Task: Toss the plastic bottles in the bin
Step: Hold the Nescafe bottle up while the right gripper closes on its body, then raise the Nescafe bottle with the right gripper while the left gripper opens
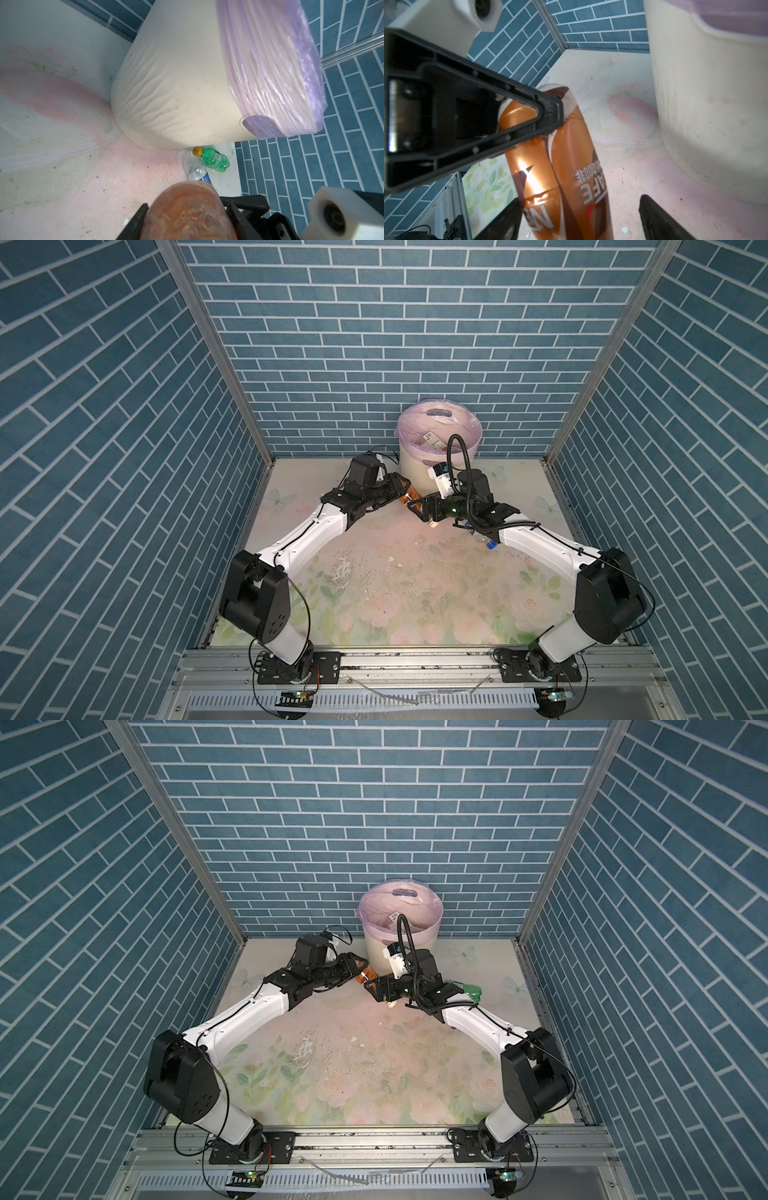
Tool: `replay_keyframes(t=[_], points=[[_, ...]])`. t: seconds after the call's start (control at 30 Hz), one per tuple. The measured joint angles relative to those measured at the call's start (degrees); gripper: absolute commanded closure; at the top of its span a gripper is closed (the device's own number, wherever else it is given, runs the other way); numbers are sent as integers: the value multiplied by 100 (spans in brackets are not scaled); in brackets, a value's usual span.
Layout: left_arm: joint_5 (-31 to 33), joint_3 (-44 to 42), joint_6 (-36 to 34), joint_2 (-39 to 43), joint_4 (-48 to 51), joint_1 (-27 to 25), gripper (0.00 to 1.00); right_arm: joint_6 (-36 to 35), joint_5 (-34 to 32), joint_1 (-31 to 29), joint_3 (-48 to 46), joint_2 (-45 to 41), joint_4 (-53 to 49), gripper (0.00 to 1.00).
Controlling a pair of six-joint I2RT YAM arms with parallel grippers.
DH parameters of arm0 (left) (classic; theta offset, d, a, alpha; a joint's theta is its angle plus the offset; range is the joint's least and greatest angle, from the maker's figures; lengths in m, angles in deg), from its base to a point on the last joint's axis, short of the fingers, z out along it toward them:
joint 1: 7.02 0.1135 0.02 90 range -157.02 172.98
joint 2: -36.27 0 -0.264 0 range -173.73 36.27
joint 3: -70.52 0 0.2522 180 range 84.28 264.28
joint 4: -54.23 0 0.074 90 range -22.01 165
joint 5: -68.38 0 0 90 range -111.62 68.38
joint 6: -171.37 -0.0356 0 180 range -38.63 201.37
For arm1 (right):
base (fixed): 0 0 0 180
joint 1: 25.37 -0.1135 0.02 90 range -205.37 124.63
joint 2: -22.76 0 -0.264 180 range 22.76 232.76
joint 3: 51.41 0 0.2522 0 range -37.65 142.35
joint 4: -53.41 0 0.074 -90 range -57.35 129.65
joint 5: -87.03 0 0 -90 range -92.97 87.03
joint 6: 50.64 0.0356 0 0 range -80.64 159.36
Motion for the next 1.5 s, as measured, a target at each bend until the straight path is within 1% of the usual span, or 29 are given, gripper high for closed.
replay_keyframes(t=[0.17,0.3,0.37,0.4,0.5,0.67,0.8,0.87,1.0,1.1,1.17,1.37,1.5], points=[[-83,0,0,0,-61,-24,53,15,120,-7,2,90,162,16],[-103,0,2,0,-105,-39,53,79,195,-9,2,144,284,21],[-101,4,2,0,-107,-39,52,122,225,-11,15,177,350,26],[-101,4,2,0,-107,-39,51,142,249,-11,20,190,378,29],[-96,4,0,0,-136,-37,48,162,297,-31,24,197,415,37],[-101,26,-2,0,-133,-33,41,155,297,-31,24,195,417,46],[-111,122,-4,0,-85,-37,32,155,269,-33,24,149,420,52],[-142,190,-7,0,-57,-39,30,155,219,-33,24,101,413,54],[-208,354,-13,0,-39,-42,15,155,83,-31,24,-37,398,54],[-232,444,-35,11,13,-44,6,155,0,-20,20,-177,348,55],[-243,481,-72,44,81,-46,1,144,-68,13,15,-308,273,55],[-293,796,-210,142,245,-76,1,50,-227,186,15,-769,-50,56],[-339,1178,-382,173,398,-79,1,46,-411,608,15,-1161,-223,57]])
